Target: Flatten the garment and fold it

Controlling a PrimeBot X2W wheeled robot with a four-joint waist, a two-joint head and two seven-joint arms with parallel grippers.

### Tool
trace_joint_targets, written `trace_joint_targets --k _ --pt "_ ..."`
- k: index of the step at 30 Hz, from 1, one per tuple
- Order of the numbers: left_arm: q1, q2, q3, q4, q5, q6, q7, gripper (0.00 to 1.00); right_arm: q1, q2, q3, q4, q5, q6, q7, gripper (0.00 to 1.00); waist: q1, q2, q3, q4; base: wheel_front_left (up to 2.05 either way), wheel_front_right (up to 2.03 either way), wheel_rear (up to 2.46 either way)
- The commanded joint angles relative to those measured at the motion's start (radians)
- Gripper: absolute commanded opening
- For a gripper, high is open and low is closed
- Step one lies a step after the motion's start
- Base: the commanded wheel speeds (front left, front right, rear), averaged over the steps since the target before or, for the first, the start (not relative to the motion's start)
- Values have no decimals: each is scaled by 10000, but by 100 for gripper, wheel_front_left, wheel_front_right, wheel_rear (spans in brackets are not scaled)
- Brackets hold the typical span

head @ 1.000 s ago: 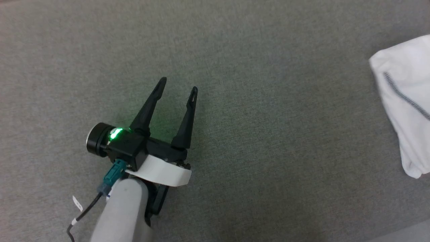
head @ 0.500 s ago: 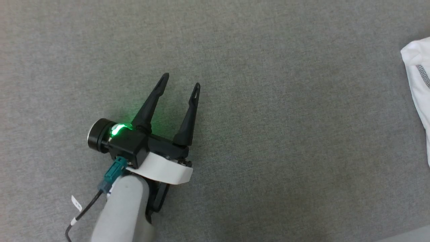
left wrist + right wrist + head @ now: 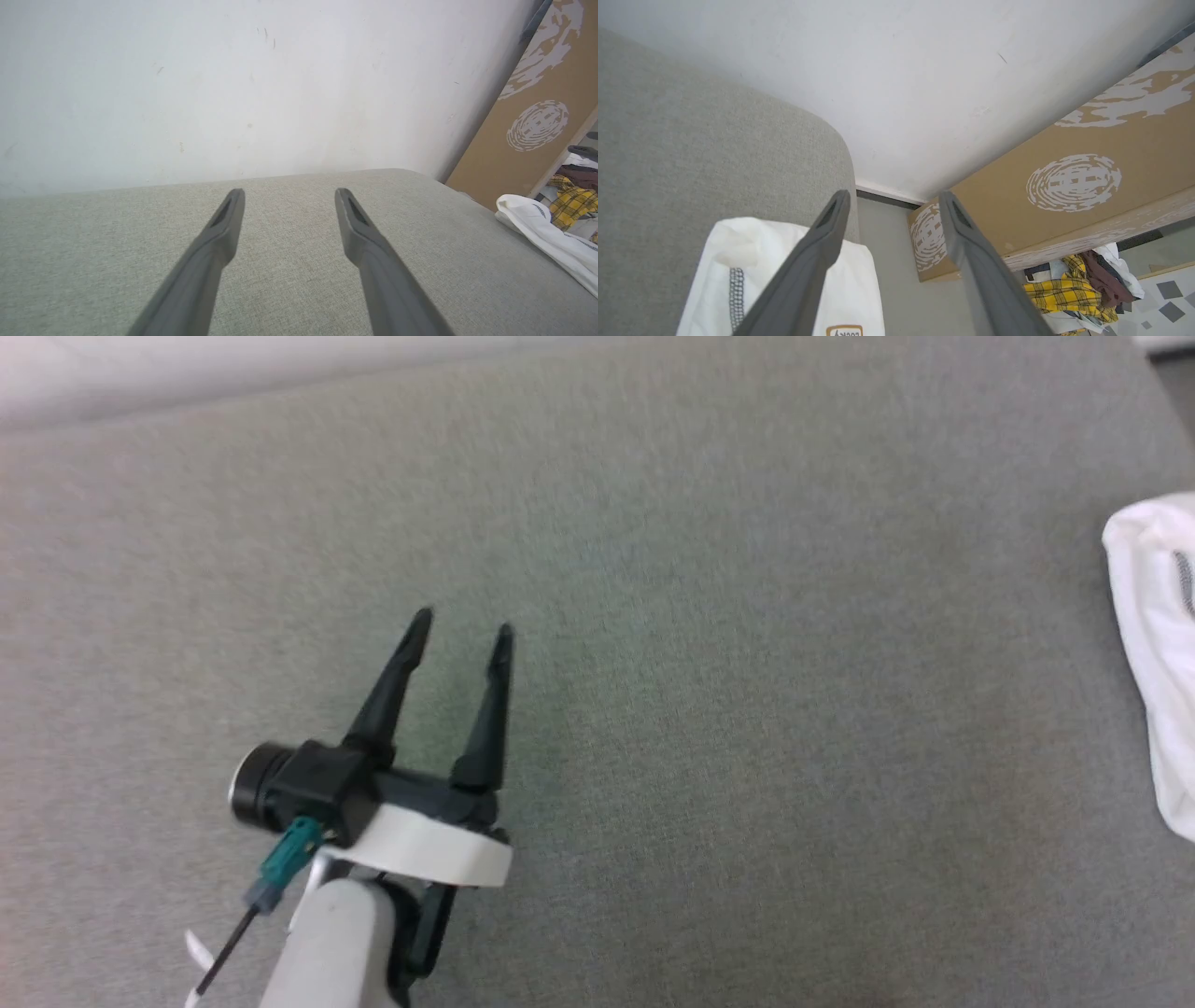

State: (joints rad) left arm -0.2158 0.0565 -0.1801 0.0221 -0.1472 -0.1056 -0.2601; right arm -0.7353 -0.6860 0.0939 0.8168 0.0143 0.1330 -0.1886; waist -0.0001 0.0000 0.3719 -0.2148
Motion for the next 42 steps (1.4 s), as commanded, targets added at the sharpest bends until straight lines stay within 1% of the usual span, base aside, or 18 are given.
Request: trace_joint_targets --k 1,5,8,11,16,20,25,28,31,37,42 --pt "222 -25 173 -14 -135 93 -17 100 -72 267 9 -369 253 -23 -158 100 1 0 -1129 383 0 0 0" --pt "577 -39 677 -70 -265 292 -17 100 305 900 -72 -1701 907 -23 -389 100 1 0 -1785 680 0 0 0" --pt "846 -45 1010 51 -326 459 -17 100 875 1481 -450 -2904 1373 -23 -483 100 1 0 -2204 947 0 0 0" --pt "1142 -48 1243 107 -213 671 -17 100 1592 2097 -897 -4063 1430 -23 -443 100 1 0 -2529 1142 0 0 0" --pt "1636 -50 1577 137 -125 856 -17 100 3053 3553 -1659 -5786 1622 -23 -287 100 1 0 -2937 1451 0 0 0" --pt "1947 -53 1594 254 -40 907 -17 100 4536 4701 -1725 -6838 1690 -23 -138 100 1 0 -3081 1708 0 0 0" --pt "2162 -56 1528 417 27 958 -17 100 5966 5750 -1741 -7524 1560 -23 -274 100 1 0 -3182 1935 0 0 0" --pt "2306 -58 1548 434 44 1040 -17 100 6580 6059 -1756 -7614 1413 -23 -385 100 1 0 -3219 2009 0 0 0" --pt "2450 -59 1519 449 117 1091 -17 100 6977 6221 -1721 -7563 1277 -23 -470 100 1 0 -3248 2078 0 0 0" --pt "2565 -60 1399 523 435 1171 -17 100 7302 6329 -1657 -7440 1024 -23 -580 100 1 0 -3303 2174 0 0 0" --pt "2555 -61 1388 448 373 1261 -17 100 7343 6349 -1593 -7386 969 -23 -624 100 1 0 -3340 2202 0 0 0"
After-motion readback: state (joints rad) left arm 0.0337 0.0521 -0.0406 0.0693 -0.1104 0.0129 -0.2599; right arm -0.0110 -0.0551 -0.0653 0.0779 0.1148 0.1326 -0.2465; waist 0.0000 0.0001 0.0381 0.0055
